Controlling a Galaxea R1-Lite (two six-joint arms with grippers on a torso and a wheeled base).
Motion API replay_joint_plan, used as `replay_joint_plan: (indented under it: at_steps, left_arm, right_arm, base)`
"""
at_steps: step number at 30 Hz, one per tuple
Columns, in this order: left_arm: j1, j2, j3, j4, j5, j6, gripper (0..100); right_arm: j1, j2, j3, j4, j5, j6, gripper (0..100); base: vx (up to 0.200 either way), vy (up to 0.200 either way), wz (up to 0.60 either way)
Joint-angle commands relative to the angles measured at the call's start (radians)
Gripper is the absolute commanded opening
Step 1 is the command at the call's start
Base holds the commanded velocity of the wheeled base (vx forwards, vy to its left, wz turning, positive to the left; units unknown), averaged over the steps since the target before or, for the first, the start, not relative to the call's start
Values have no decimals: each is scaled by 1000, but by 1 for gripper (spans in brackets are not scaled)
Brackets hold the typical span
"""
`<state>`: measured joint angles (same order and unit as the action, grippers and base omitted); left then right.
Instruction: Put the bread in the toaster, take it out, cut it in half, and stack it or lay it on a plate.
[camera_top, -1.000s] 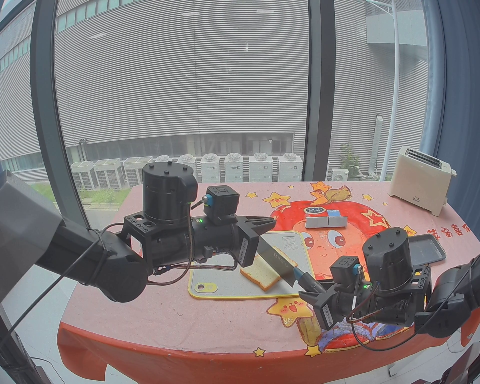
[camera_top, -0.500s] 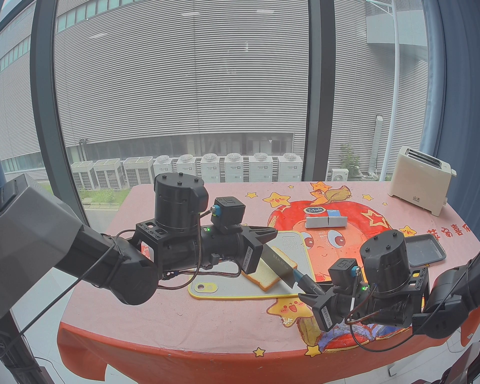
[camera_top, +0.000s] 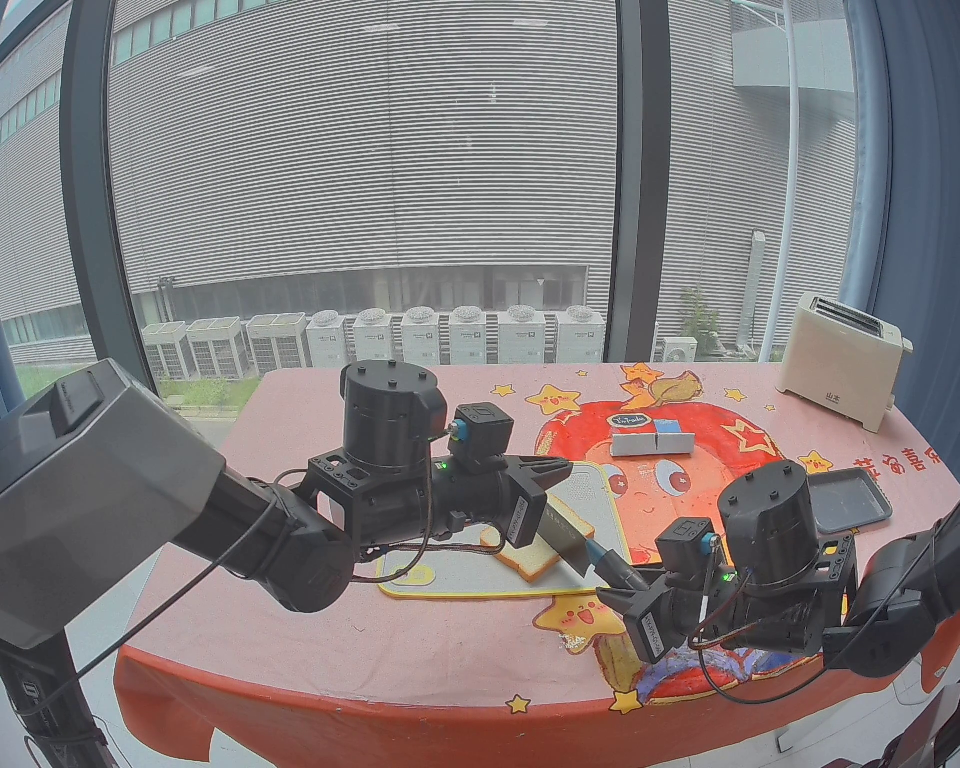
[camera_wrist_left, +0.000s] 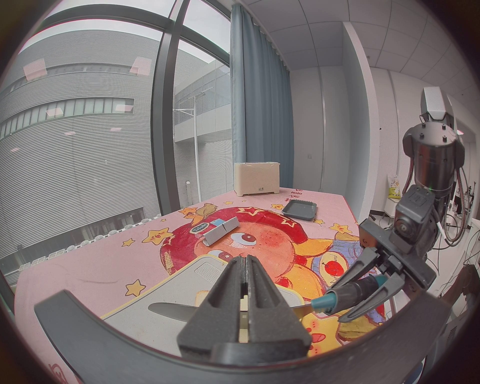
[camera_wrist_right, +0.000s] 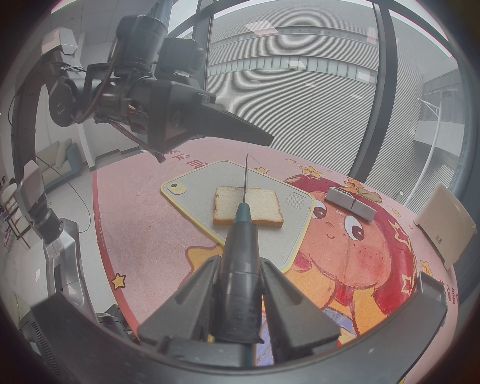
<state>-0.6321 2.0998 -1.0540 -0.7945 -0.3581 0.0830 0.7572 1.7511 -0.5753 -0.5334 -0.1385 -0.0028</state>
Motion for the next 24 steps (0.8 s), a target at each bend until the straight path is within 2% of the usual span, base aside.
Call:
replay_joint_plan:
  at_steps: [1, 24]
  left_arm:
    - [6, 39, -21, -3, 1, -2, 0]
    - [14, 78, -11, -3, -1, -2, 0]
  right_arm:
    - [1, 4, 0, 0, -1, 0, 0]
    - [-10, 2, -6, -13, 0, 1, 0]
  base:
    - [0, 0, 0]
    - [0, 0, 0]
